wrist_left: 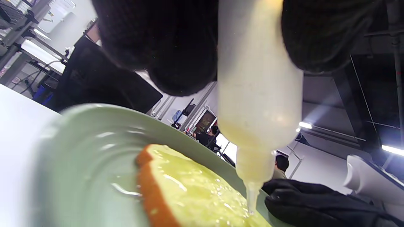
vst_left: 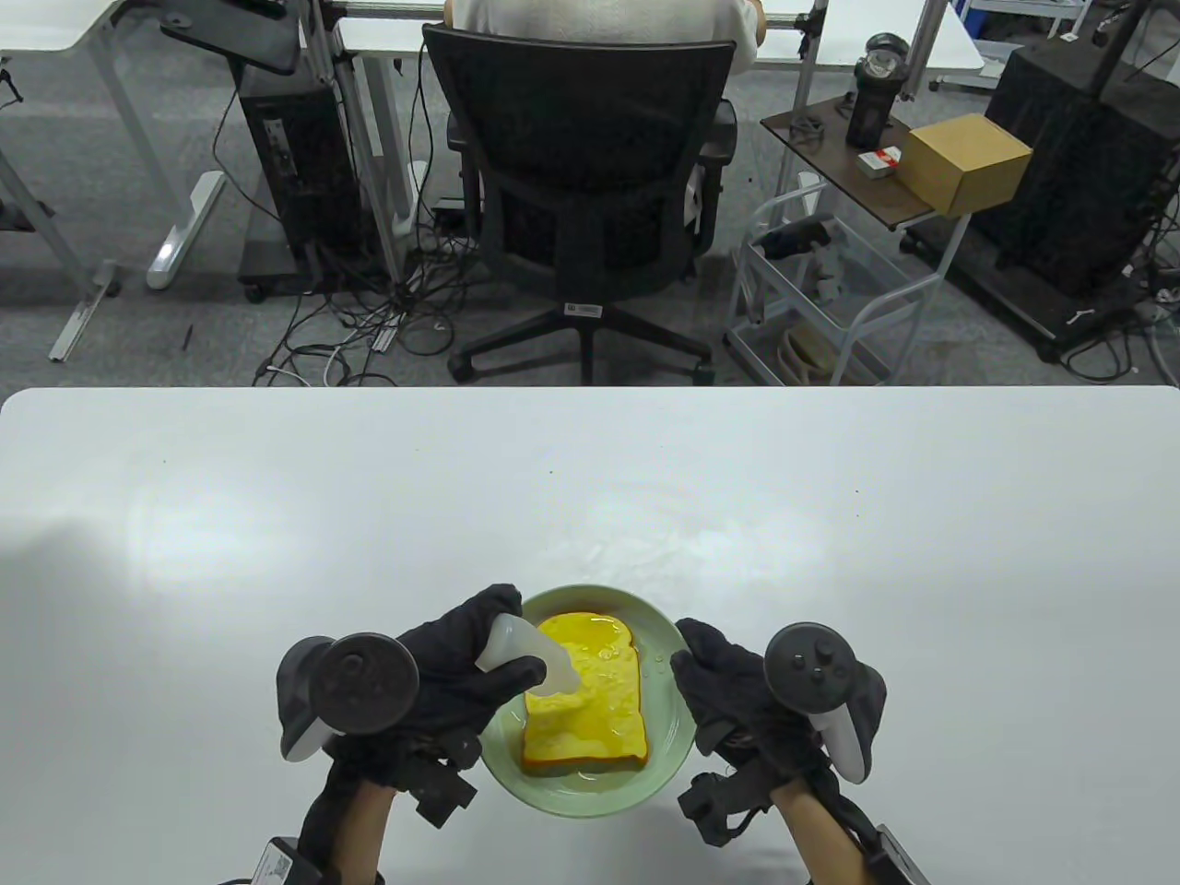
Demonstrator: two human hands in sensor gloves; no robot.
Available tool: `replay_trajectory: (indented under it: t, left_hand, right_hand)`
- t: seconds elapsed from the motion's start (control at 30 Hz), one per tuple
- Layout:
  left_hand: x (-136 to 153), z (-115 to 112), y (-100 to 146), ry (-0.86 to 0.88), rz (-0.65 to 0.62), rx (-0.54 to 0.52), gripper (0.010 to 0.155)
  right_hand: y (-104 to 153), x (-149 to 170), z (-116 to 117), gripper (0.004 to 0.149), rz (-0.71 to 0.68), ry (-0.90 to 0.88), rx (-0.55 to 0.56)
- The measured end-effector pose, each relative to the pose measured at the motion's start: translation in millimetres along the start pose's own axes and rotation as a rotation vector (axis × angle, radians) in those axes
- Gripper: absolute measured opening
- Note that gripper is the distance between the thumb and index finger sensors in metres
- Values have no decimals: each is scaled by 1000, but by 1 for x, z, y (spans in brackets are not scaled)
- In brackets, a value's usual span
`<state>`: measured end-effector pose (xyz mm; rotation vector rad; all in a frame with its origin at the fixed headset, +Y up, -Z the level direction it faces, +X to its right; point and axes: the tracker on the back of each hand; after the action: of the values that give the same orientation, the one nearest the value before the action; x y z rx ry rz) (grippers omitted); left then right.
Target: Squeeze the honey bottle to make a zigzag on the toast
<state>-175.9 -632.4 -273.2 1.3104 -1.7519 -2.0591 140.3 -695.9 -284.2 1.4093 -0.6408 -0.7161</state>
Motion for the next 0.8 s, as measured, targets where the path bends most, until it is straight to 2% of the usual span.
replay_trajectory:
  t: [0.4,0.8]
  left_hand:
    - [-5,-11,-4,6,-17,30,79]
    - [2,9,3,21,11,-27,79]
  right_hand:
    - [2,-3,6,51,-5,-7,-22]
    - [-2,5,-14,51,28,-50,31]
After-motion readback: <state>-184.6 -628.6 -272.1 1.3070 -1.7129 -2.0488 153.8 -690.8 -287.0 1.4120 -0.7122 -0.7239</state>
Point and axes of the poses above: the tracker on the back of each hand, its own x axis roughly to the little-finger side, its own y axis roughly from the fingertips to the wrist, z = x × y, and after that the axes turned 3 degrees about y, right-handed
